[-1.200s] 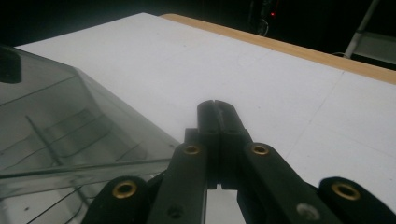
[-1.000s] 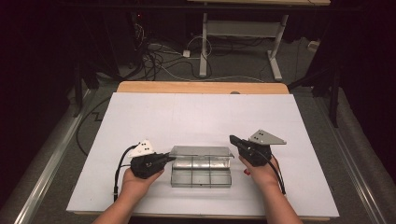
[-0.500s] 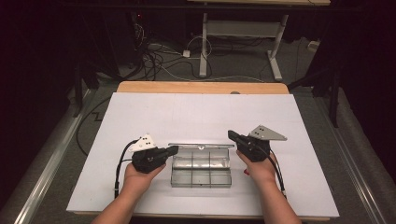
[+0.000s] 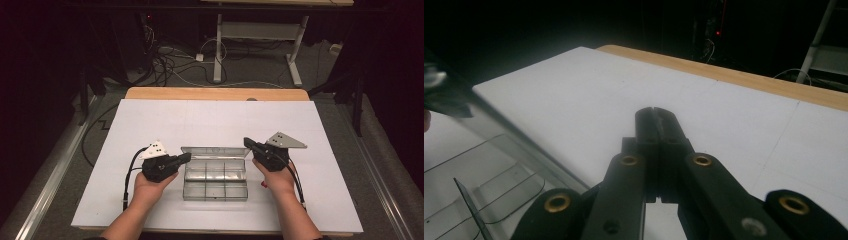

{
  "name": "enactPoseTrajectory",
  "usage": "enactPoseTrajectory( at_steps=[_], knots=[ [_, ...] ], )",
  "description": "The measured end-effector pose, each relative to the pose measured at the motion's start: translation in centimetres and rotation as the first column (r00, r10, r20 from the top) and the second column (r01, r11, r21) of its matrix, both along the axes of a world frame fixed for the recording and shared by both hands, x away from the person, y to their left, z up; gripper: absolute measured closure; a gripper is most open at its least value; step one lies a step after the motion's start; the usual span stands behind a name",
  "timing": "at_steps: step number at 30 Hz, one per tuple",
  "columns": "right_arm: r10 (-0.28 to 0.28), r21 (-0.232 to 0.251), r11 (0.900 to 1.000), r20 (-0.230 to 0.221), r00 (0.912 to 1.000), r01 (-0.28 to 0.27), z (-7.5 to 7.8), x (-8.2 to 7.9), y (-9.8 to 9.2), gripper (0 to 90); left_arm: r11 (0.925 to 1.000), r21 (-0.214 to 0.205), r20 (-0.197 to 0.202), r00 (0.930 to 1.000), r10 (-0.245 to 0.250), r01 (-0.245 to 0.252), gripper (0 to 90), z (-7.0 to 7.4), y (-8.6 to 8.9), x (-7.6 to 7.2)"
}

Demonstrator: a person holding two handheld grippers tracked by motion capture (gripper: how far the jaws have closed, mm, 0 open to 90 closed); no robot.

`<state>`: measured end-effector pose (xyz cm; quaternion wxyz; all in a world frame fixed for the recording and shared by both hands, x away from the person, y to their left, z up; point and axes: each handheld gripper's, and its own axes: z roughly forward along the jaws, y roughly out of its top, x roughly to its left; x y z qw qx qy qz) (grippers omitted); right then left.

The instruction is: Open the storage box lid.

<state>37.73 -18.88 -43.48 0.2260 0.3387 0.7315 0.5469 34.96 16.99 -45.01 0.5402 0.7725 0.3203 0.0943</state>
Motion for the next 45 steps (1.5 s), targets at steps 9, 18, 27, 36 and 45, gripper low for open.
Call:
enactPoseTrajectory(
  at_steps=[9,18,27,36,45],
  knots=[
    [0.005,-0.002,1.0,-0.001,1.0,-0.005,0.1,0.5,0.6,90.0,0.9999,0.006,0.005,0.9999,0.013,-0.013,87.8,0.1,0.0,0.6],
    [0.005,0.008,1.0,0.003,1.0,-0.005,0.3,0.7,0.5,90.0,0.9997,0.005,0.009,0.9997,0.022,-0.022,87.8,0.2,-0.2,1.0],
    [-0.002,0.027,0.9996,0.006,1.0,0.002,0.7,0.9,0.6,90.0,0.9996,0.012,0.011,0.9997,0.024,-0.024,87.9,0.1,-0.5,1.4],
    [-0.013,0.024,0.9996,0.0,0.9999,0.013,0.7,1.6,0.7,90.0,0.9994,0.014,0.012,0.9995,0.031,-0.031,87.8,0.1,-0.7,1.9],
    [-0.021,0.021,0.9996,-0.009,0.9997,0.022,0.4,2.2,0.7,90.0,0.9989,0.022,0.011,0.9991,0.042,-0.042,87.9,0.2,0.0,1.8]
  ],
)
